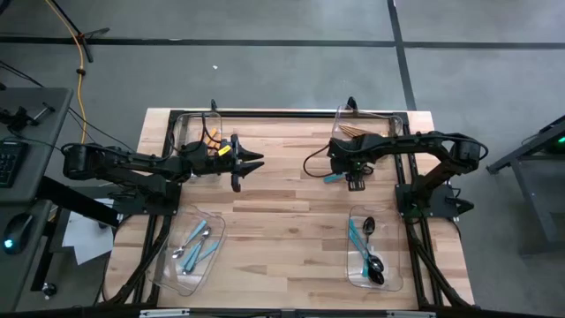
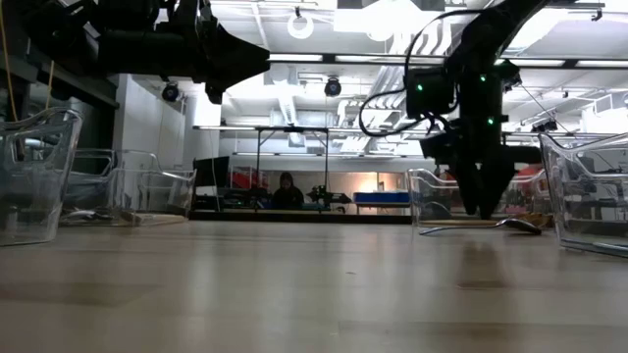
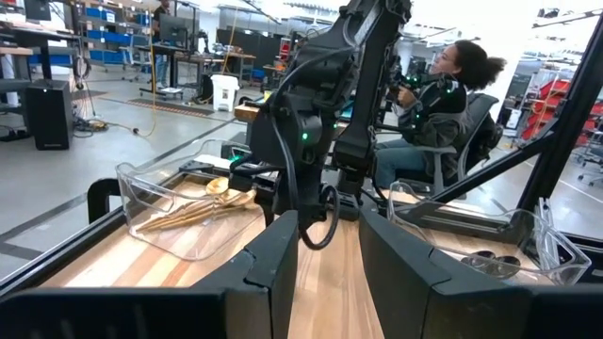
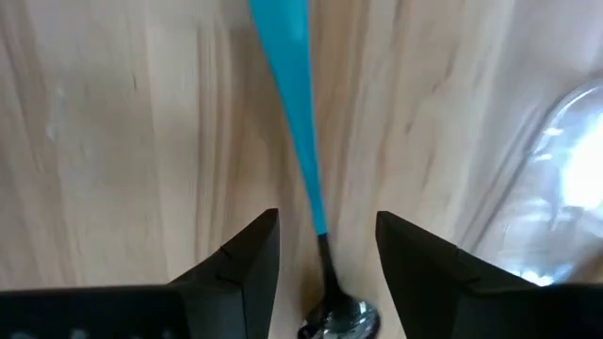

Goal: Sort silverware by color (type)
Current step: Put the blue spoon into the bottom right transparent bin

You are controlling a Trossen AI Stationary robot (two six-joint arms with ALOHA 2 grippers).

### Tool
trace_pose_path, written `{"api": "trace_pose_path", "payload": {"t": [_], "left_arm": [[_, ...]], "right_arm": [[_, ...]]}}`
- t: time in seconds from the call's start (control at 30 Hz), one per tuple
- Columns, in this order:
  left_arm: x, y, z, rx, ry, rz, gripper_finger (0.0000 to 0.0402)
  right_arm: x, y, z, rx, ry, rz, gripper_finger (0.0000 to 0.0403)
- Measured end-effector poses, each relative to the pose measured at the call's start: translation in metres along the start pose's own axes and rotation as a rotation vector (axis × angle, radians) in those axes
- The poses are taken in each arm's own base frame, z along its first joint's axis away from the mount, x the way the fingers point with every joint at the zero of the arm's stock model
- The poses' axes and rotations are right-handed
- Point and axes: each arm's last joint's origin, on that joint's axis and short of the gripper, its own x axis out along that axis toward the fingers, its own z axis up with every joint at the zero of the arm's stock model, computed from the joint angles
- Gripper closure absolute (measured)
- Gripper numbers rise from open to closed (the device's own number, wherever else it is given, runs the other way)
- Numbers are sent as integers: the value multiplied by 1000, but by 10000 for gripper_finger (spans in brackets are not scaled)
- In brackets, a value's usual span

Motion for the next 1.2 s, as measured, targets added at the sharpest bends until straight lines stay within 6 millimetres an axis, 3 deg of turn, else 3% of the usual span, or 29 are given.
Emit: {"api": "trace_pose_path", "payload": {"t": [0.33, 0.63, 0.8, 1.03, 1.2], "left_arm": [[0, 0, 0, 1, 0, 0, 296], [0, 0, 0, 1, 0, 0, 295], [0, 0, 0, 1, -1, 0, 295], [0, 0, 0, 2, -1, 0, 295], [0, 0, 0, 2, -2, 0, 295]], "right_arm": [[28, 9, -13, -3, -44, -23, 242], [35, 13, -19, 14, -33, -16, 246], [36, 13, -19, 22, -36, -7, 283], [37, 15, -20, 73, -39, 34, 392], [37, 15, -20, 78, -40, 34, 383]]}}
